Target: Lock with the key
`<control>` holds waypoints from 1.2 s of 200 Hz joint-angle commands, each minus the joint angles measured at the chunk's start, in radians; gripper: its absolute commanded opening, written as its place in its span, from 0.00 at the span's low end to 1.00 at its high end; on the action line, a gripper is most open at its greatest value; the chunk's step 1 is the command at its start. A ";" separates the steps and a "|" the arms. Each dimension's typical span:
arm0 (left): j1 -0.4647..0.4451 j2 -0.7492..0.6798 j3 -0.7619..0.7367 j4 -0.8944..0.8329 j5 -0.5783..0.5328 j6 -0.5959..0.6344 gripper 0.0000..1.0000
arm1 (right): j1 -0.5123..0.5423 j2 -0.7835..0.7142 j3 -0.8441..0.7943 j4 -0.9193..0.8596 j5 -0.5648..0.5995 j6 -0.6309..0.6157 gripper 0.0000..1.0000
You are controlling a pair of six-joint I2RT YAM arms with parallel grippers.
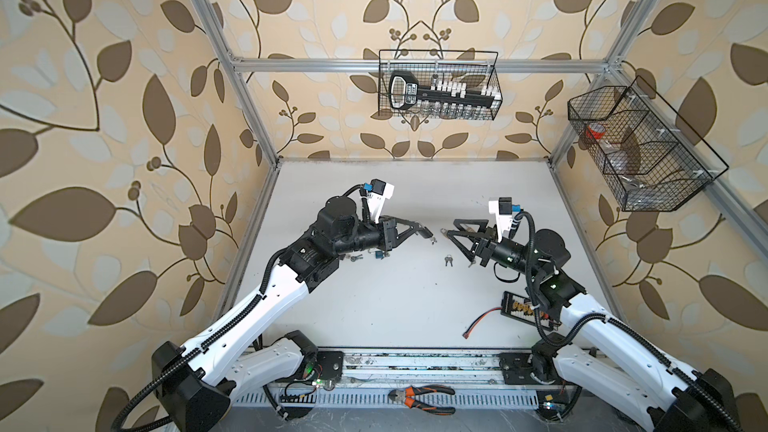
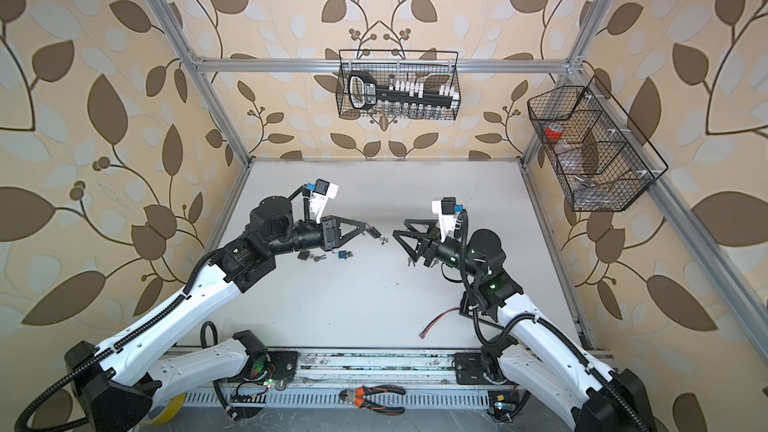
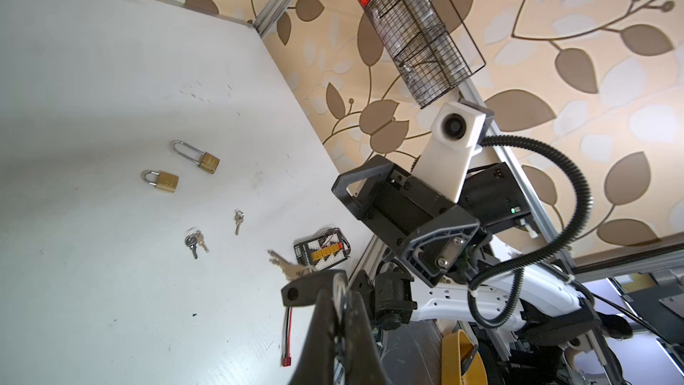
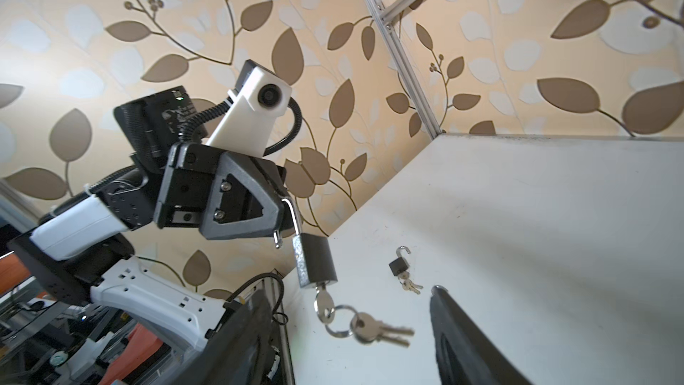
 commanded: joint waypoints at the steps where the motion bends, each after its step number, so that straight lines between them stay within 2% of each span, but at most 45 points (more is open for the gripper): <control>1: -0.002 -0.048 -0.005 0.159 0.069 -0.024 0.00 | -0.003 -0.022 -0.021 0.213 -0.094 0.088 0.69; 32: -0.003 -0.063 -0.032 0.252 0.112 -0.053 0.00 | -0.001 0.015 0.011 0.259 -0.159 0.110 0.69; 53: -0.002 -0.068 -0.035 0.270 0.121 -0.068 0.00 | 0.008 0.035 0.044 0.222 -0.173 0.063 0.69; 105: -0.001 -0.068 -0.043 0.313 0.125 -0.107 0.00 | 0.123 0.066 0.136 0.078 0.005 -0.194 0.68; 150: -0.002 -0.067 -0.038 0.312 0.126 -0.116 0.00 | 0.206 0.075 0.151 0.024 0.147 -0.311 0.68; 224: -0.002 -0.068 -0.045 0.319 0.118 -0.126 0.00 | 0.215 0.107 0.165 0.026 0.132 -0.306 0.51; 240: -0.002 -0.071 -0.043 0.316 0.115 -0.123 0.00 | 0.216 0.113 0.168 0.023 0.128 -0.304 0.45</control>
